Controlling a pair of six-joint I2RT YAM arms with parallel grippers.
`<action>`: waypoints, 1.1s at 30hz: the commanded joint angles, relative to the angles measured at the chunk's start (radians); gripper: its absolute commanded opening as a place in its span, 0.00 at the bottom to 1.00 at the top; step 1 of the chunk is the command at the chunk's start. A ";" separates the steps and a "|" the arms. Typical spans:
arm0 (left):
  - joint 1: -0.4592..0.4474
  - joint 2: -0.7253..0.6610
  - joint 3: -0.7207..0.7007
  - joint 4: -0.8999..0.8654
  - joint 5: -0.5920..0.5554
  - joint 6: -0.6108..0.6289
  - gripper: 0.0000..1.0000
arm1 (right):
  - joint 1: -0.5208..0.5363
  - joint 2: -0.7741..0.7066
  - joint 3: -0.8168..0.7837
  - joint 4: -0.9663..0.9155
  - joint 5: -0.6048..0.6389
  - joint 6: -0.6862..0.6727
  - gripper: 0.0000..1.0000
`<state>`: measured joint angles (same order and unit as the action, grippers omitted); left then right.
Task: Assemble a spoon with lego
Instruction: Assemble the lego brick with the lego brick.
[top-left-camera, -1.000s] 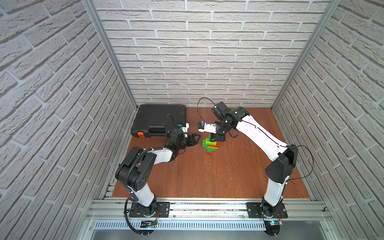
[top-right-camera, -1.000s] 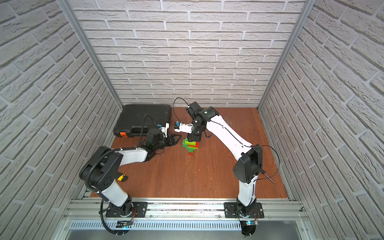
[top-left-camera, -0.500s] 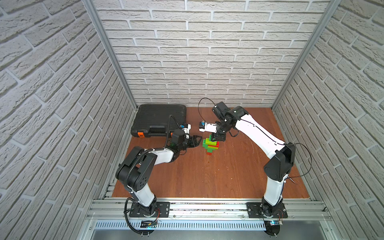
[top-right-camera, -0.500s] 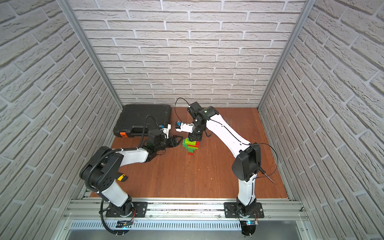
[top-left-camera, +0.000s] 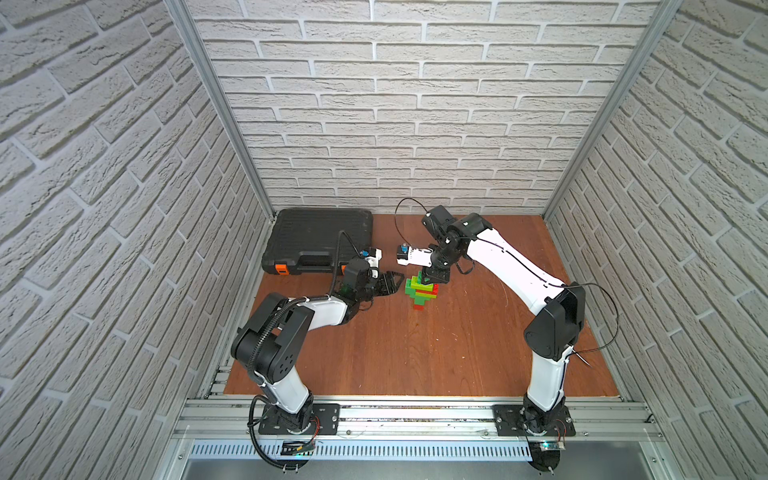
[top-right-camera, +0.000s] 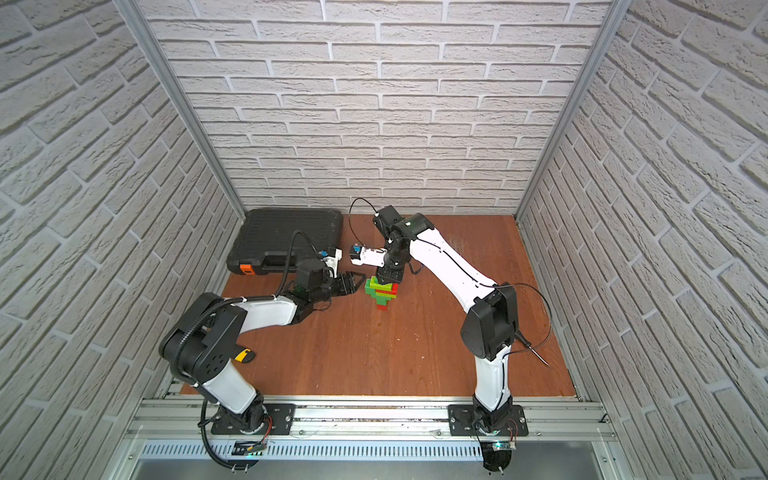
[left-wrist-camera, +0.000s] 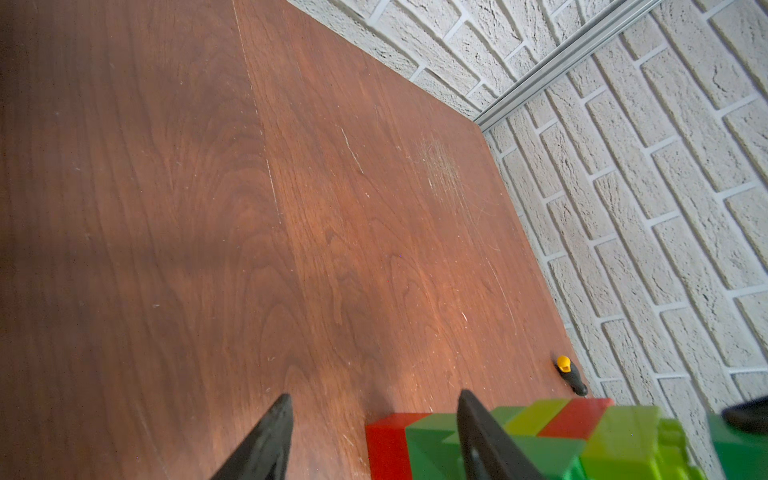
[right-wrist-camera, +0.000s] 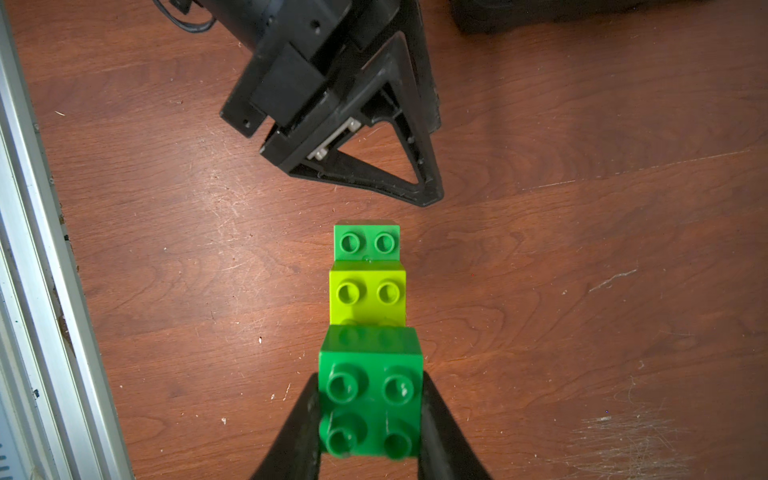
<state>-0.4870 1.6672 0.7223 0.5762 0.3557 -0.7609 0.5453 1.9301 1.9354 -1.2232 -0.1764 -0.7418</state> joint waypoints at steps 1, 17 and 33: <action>-0.005 -0.027 -0.013 0.028 -0.009 0.003 0.62 | -0.005 0.017 -0.004 0.002 -0.003 -0.004 0.14; -0.004 -0.020 -0.017 0.031 -0.009 -0.006 0.62 | -0.007 0.021 -0.031 -0.044 0.008 -0.008 0.11; -0.001 -0.011 -0.019 0.036 -0.013 -0.017 0.62 | -0.007 -0.001 -0.033 -0.042 0.015 -0.027 0.08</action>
<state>-0.4870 1.6672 0.7158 0.5766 0.3527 -0.7719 0.5419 1.9469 1.9312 -1.2236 -0.1772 -0.7528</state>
